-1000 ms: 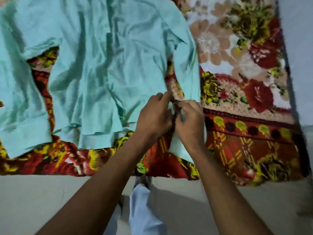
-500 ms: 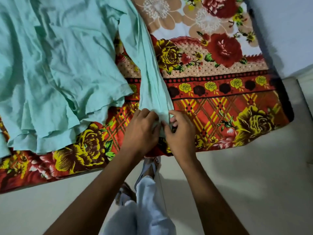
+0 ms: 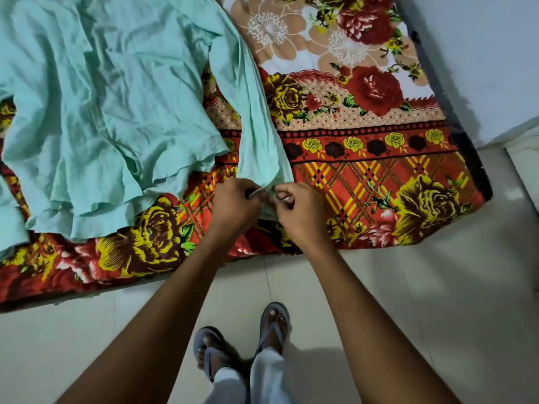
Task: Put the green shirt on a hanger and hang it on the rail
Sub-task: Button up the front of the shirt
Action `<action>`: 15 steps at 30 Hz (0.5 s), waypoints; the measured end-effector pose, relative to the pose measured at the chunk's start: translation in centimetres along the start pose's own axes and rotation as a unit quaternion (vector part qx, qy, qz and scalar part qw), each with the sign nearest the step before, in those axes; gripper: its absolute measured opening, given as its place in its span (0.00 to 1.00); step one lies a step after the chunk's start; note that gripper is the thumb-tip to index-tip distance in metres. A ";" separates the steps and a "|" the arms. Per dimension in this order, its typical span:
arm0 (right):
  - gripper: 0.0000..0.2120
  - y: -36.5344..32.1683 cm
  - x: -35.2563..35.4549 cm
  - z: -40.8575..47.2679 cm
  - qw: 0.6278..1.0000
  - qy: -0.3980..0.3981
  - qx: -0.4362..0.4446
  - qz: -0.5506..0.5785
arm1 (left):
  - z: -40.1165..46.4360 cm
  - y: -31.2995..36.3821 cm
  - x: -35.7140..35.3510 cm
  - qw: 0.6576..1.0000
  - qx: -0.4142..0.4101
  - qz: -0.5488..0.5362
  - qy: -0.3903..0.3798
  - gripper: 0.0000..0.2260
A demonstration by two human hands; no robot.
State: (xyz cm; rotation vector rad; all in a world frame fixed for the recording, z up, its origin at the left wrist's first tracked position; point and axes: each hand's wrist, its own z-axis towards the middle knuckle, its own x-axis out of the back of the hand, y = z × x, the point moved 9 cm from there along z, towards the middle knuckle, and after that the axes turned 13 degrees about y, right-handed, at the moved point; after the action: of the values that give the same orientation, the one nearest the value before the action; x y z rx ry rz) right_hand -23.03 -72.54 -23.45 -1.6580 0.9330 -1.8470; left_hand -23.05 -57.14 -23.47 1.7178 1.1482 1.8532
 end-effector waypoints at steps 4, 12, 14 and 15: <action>0.10 -0.6 -0.4 -0.4 0.998 0.003 0.035 -0.048 | -0.4 -0.6 -0.1 0.999 0.027 -0.029 -0.003 0.05; 0.06 -1.2 0.5 -0.7 0.998 0.037 0.044 -0.012 | -1.4 -1.0 0.3 0.994 0.070 -0.083 0.019 0.05; 0.08 -1.7 0.7 -1.2 0.997 0.046 0.052 0.019 | -1.6 -0.8 0.3 0.995 0.063 -0.080 0.025 0.06; 0.08 -1.9 0.8 -1.4 0.997 0.051 0.055 0.033 | -1.7 -0.7 0.3 0.995 0.058 -0.082 0.025 0.07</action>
State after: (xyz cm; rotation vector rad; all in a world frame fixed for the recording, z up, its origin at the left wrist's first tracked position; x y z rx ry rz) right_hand -24.36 -71.71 -21.52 -1.4615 0.8993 -1.9173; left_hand -24.91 -57.05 -23.71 1.5918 1.3974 1.7712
